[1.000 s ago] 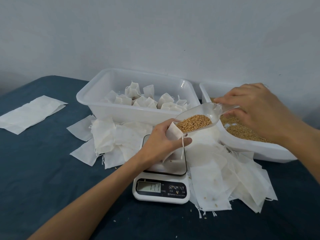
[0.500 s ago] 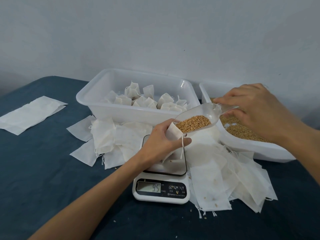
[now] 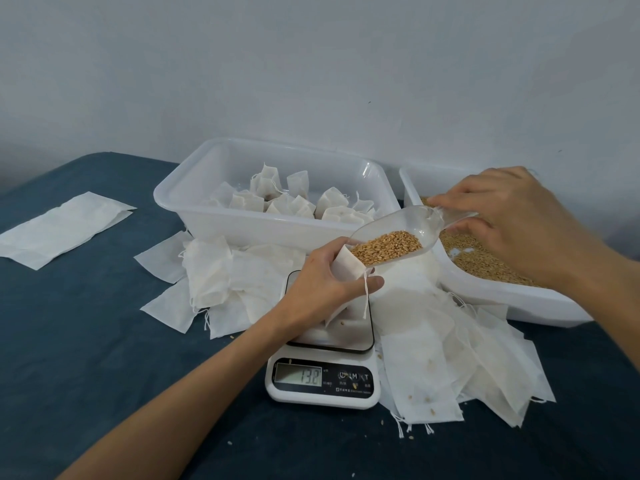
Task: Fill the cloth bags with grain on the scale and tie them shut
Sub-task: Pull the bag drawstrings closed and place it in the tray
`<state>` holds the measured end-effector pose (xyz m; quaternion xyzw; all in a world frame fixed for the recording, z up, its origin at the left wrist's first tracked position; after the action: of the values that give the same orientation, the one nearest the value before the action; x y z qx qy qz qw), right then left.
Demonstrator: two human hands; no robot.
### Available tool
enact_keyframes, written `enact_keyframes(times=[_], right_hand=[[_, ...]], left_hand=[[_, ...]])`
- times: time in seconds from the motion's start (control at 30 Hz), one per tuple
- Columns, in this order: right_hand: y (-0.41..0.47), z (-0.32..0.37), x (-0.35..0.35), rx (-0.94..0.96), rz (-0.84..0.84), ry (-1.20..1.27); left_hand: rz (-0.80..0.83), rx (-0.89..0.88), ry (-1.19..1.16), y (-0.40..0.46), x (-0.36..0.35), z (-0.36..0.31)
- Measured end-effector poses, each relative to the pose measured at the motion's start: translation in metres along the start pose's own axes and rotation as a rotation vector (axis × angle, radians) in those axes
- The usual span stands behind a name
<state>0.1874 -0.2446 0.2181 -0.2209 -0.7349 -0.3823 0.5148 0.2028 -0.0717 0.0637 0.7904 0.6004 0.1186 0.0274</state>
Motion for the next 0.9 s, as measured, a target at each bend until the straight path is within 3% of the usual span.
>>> enact_keyframes(times=[0.9], right_hand=[[0.0,0.0031,0.0026,0.0,-0.001,-0.007]], left_hand=[[-0.014,0.012,0.029,-0.0023,0.0013,-0.002]])
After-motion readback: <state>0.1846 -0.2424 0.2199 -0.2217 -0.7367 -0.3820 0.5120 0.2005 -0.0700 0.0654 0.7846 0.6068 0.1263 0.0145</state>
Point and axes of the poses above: each hand's wrist, its own y-axis towards the middle knuckle, its own x-axis out of the back of the hand, z = x × y, the point moved 10 cm from there along y, towards the middle knuckle, and after that the axes turned 6 degrees about z, right-handed, at the moved point
